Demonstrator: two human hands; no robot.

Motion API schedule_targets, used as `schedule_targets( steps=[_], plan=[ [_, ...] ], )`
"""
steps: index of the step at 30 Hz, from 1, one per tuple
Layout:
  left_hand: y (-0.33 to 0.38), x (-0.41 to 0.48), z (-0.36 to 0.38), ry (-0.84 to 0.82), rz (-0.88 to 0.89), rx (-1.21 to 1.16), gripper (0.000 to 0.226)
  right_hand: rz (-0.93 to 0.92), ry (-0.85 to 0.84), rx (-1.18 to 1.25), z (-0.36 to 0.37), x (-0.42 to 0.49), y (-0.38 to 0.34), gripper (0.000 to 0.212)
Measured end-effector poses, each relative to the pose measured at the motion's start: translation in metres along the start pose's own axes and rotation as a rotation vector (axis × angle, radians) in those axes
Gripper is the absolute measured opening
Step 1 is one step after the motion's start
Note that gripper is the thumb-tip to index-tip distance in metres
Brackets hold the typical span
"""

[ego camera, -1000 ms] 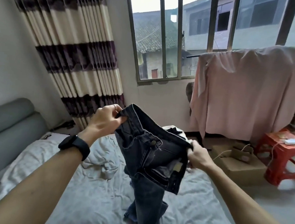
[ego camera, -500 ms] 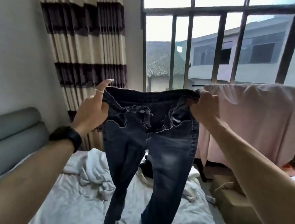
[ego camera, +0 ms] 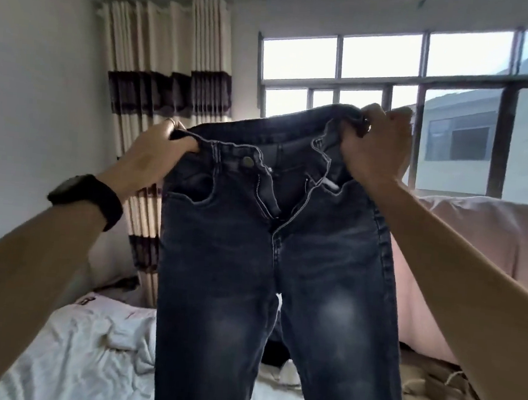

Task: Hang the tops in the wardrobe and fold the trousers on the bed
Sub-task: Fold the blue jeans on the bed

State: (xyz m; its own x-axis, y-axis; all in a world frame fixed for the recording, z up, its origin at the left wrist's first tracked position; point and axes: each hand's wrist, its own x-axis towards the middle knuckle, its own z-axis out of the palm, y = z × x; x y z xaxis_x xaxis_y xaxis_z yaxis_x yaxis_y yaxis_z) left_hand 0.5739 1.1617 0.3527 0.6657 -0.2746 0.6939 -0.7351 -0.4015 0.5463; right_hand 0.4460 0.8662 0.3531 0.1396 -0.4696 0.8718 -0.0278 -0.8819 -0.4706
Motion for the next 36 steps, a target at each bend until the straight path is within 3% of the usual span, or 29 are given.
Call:
schedule_targets(
  steps=[4, 7, 9, 12, 15, 28, 32, 36],
  plan=[
    [0.005, -0.014, -0.011, -0.046, -0.019, -0.123, 0.02, -0.009, -0.133, 0.0, -0.035, -0.004, 0.001, 0.031],
    [0.008, -0.026, -0.014, -0.056, -0.084, -0.361, 0.036, 0.021, -0.24, 0.064, -0.049, -0.004, 0.013, 0.038],
    [0.005, -0.034, -0.012, -0.088, -0.12, -0.384, 0.047, 0.048, -0.316, 0.145, -0.055, -0.008, 0.026, 0.035],
    [-0.017, -0.051, 0.007, -0.168, -0.144, -0.288, 0.042, 0.113, -0.458, 0.191, -0.047, -0.032, 0.054, 0.023],
    [-0.047, -0.065, 0.041, -0.194, -0.226, -0.184, 0.043, 0.199, -0.587, 0.164, -0.018, -0.066, 0.1, 0.025],
    [-0.222, -0.177, 0.22, -0.176, -0.501, 0.127, 0.033, 0.448, -0.71, -0.033, 0.081, -0.273, 0.216, 0.032],
    [-0.268, -0.184, 0.262, -0.263, -0.556, 0.223, 0.042, 0.485, -0.765, -0.083, 0.13, -0.304, 0.249, 0.03],
    [-0.351, -0.176, 0.327, -0.45, -0.563, 0.245, 0.031, 0.559, -0.855, -0.164, 0.209, -0.348, 0.302, 0.024]
  ],
)
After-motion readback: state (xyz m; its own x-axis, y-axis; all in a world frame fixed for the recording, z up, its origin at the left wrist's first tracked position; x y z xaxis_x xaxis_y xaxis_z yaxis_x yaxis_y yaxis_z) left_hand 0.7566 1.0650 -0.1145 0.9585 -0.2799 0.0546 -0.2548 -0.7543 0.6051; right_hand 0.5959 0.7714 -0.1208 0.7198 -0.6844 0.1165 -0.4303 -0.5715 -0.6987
